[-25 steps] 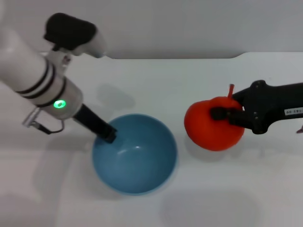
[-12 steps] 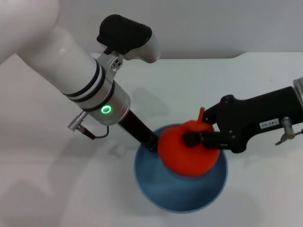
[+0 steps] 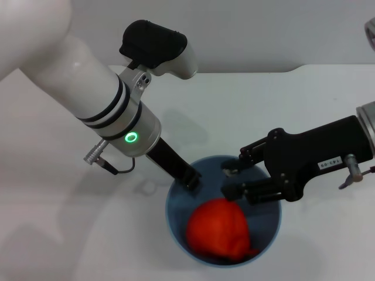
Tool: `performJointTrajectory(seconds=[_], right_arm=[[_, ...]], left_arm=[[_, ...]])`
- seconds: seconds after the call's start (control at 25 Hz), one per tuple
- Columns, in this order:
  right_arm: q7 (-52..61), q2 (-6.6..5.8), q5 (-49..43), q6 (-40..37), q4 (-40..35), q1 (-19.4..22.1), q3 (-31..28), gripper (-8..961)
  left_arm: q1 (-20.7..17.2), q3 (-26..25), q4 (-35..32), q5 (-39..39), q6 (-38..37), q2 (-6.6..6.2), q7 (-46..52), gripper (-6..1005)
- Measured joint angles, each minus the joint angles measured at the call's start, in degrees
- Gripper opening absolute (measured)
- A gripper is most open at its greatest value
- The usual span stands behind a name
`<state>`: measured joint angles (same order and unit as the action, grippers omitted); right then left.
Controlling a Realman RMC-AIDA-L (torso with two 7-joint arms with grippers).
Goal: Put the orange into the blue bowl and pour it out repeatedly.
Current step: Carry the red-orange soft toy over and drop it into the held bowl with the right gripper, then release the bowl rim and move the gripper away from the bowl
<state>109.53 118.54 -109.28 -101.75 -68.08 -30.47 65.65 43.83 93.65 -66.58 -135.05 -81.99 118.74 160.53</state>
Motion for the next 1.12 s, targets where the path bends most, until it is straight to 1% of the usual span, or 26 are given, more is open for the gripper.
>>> performJointTrajectory(seconds=[0.08, 0.2, 0.32, 0.36, 0.4, 0.56, 0.68, 0.88, 1.04, 1.12], right_arm=[[0.1, -0.04, 0.0, -0.1, -0.1, 0.2, -0.6, 368], [1.0, -0.09, 0.2, 0.4, -0.1, 0.4, -3.6, 398], [2.1, -0.08, 0.4, 1.3, 0.4, 1.3, -10.3, 409], [2.1, -0.01, 0.6, 1.5, 0.8, 2.4, -14.1, 409], [2.1, -0.01, 0.6, 1.5, 0.8, 2.4, -14.1, 410], [1.8, 0.11, 0.7, 1.5, 1.1, 4.7, -17.1, 409], [1.8, 0.13, 1.3, 1.7, 1.7, 5.7, -18.7, 409], [1.5, -0.05, 3.3, 2.2, 3.3, 6.6, -20.3, 409], [-0.3, -0.03, 3.3, 2.3, 3.4, 6.8, -20.7, 408], [-0.5, -0.01, 3.3, 2.4, 3.5, 6.8, -20.7, 408]], left_arm=[[-0.1, 0.0, 0.0, 0.0, 0.0, -0.04, 0.0, 0], [-0.1, 0.4, 0.0, 0.0, 0.4, -0.09, 0.0, 0], [-0.1, 2.6, 0.4, 0.0, 3.0, 0.02, 0.0, 0], [-0.1, 4.5, 1.7, 0.1, 5.8, 0.04, 0.0, 1], [-0.1, 4.5, 1.7, 0.1, 5.8, 0.04, 0.0, 1], [0.5, 6.1, 6.9, 0.6, 11.3, 0.19, 0.0, 1], [1.5, 5.9, 9.6, 1.6, 11.9, 0.21, 0.0, 1], [1.7, 5.7, 10.0, 1.8, 12.1, 0.23, 0.0, 2], [1.5, 4.9, 8.6, 3.0, 12.4, 0.07, 0.0, 115], [0.8, 3.4, 7.0, 3.5, 12.3, -0.14, 0.0, 171]])
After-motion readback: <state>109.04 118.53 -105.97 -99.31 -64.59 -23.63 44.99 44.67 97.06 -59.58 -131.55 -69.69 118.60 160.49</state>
